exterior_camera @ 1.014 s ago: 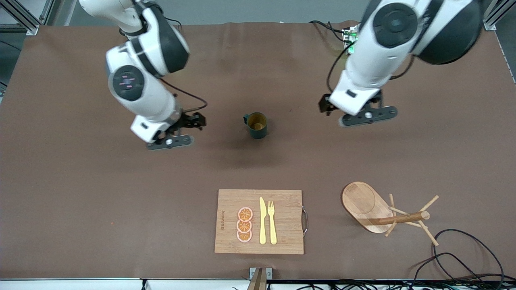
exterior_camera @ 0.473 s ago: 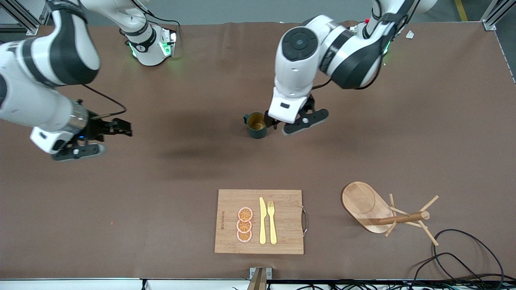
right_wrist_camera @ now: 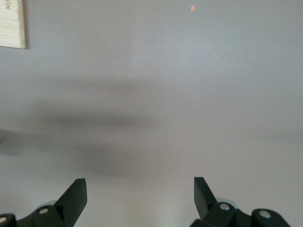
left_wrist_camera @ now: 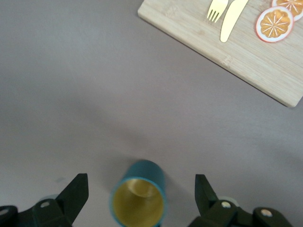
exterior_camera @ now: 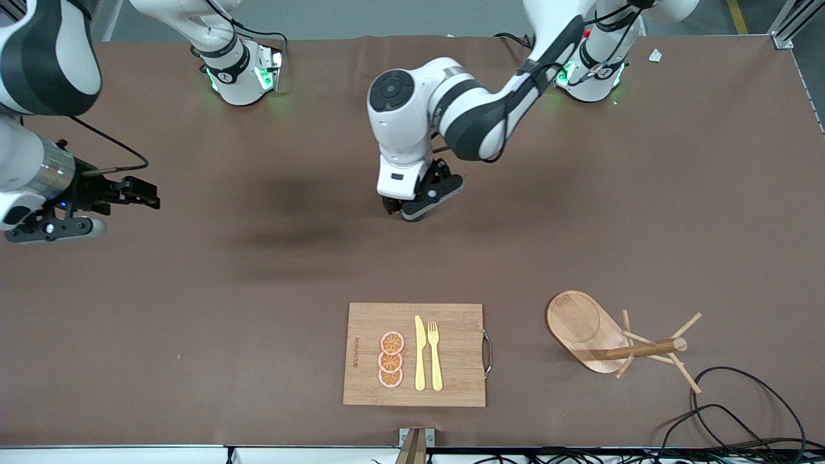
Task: Pass cup and hang on rack
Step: 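Grasp the teal mug handle with the left gripper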
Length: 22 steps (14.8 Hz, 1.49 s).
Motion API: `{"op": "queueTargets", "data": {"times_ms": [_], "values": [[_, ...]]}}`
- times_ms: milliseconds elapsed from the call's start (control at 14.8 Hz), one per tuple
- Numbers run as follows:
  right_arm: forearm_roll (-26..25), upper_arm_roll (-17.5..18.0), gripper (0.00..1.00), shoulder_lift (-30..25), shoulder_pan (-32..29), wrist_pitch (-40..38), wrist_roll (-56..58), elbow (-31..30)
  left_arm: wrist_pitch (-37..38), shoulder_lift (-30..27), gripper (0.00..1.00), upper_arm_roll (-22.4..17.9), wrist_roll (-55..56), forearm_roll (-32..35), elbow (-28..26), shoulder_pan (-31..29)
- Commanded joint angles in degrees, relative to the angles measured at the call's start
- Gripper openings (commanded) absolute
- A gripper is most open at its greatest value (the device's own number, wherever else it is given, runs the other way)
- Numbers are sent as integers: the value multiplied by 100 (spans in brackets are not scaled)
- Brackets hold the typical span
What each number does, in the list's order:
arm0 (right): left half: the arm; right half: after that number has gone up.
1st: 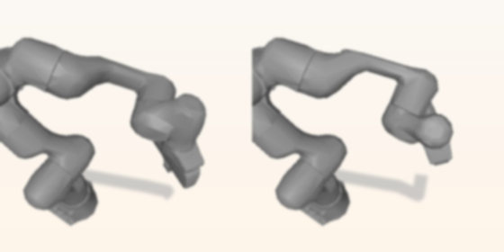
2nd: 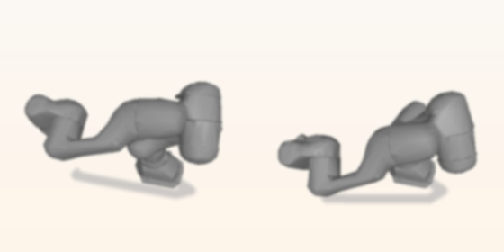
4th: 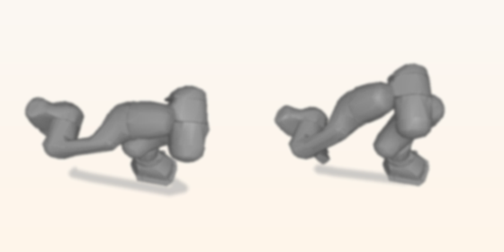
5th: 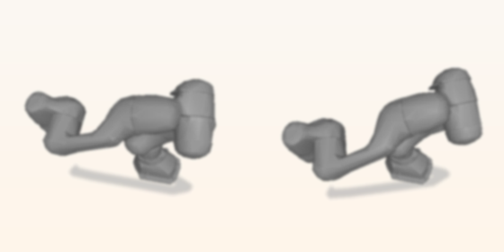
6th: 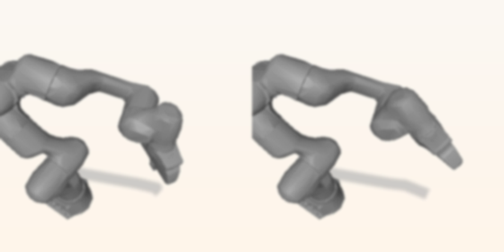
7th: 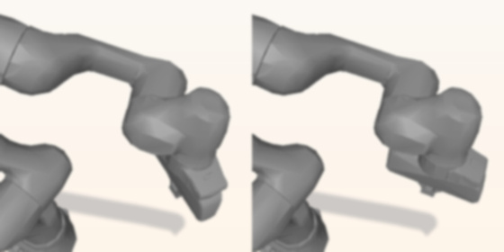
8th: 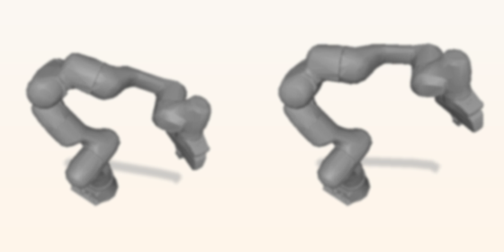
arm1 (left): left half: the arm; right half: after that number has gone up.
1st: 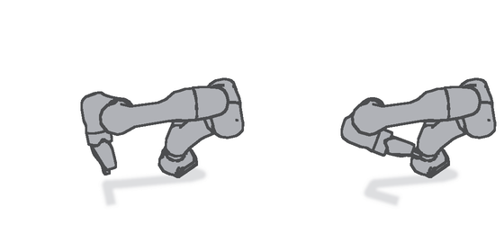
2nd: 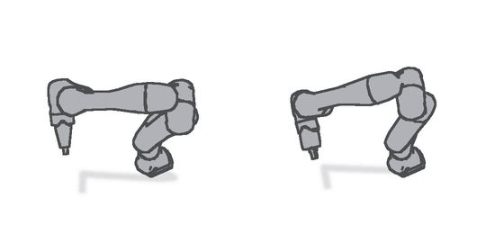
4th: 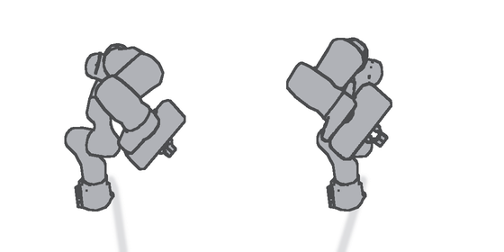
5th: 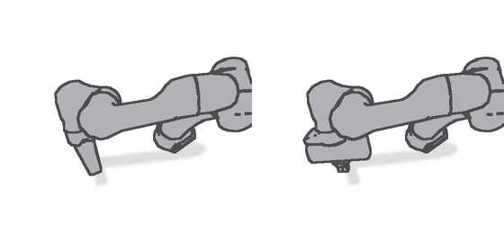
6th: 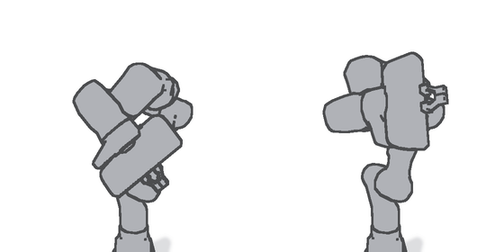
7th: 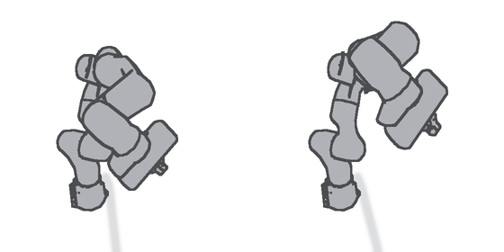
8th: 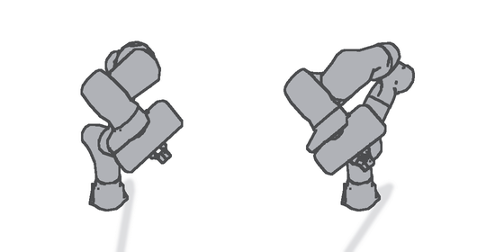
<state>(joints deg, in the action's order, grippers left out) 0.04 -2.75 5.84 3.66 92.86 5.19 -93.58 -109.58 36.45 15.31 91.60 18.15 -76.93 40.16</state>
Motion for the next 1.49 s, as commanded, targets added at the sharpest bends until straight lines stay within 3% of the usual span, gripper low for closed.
{"op": "queueTargets", "data": {"times_ms": [0, 338, 608, 878, 1419], "values": [[-363, 125, 100, -13, -129, -84, -9, 173, -37, 284, 99, -177, 909, 364, 355, 465], [-267, 134, 100, 5, -366, -66, -36, 446, -38, 696, 98, -765, 2614, 830, 355, 1572], [249, 125, 100, 40, -752, -102, -44, 490, -38, 959, 97, -1100, 3397, 839, 372, 2100], [225, 160, 100, 32, -665, -128, -88, 639, -46, 1372, 96, -1688, 3961, 830, 529, 2768], [138, 160, 100, 137, -639, -172, -106, 824, -99, 1725, 90, -1839, 4314, 830, 653, 2857]]}}
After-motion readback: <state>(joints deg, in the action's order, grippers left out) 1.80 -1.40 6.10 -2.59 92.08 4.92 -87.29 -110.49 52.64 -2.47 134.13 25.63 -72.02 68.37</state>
